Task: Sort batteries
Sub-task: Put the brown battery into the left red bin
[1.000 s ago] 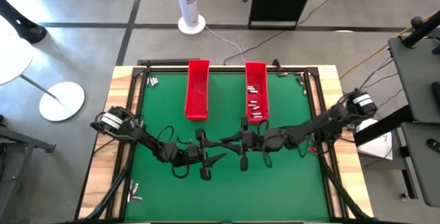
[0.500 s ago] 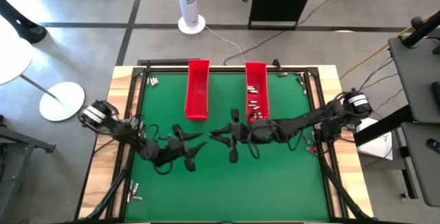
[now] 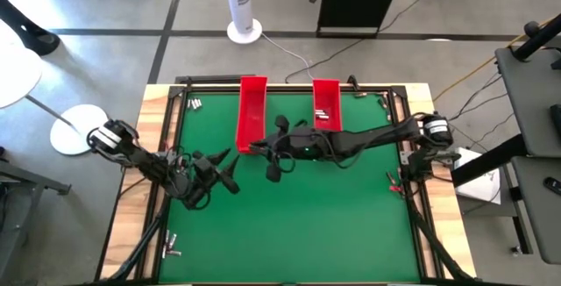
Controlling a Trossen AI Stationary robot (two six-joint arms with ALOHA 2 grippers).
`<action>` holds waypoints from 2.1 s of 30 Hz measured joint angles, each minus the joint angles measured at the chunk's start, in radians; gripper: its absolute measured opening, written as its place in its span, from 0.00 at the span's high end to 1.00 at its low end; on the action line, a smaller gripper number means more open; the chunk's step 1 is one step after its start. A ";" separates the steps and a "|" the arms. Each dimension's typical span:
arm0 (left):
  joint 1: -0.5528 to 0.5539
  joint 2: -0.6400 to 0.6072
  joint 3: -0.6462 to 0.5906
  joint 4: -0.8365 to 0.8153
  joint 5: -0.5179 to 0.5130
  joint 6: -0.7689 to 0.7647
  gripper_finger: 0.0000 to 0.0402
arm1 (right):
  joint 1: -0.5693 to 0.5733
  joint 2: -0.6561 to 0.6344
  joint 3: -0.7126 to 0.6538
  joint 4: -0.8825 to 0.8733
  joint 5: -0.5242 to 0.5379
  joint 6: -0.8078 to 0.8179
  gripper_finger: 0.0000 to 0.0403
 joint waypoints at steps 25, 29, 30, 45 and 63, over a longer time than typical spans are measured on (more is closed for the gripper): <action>-0.006 0.017 -0.027 -0.161 -0.086 -0.163 0.61 | -0.273 0.455 0.582 -0.489 -0.206 -0.019 0.88; -0.009 0.017 -0.027 -0.167 -0.085 -0.152 0.61 | -0.264 0.559 0.726 -0.635 -0.208 -0.022 0.88; -0.010 0.017 -0.027 -0.167 -0.085 -0.141 0.61 | -0.264 0.578 0.756 -0.670 -0.208 -0.015 0.88; -0.013 -0.009 -0.027 -0.085 -0.056 -0.034 0.61 | -0.272 0.650 0.841 -0.810 -0.206 0.014 0.88; -0.013 -0.098 -0.027 -0.011 0.031 0.102 0.61 | -0.250 0.650 0.835 -0.937 -0.194 -0.091 0.88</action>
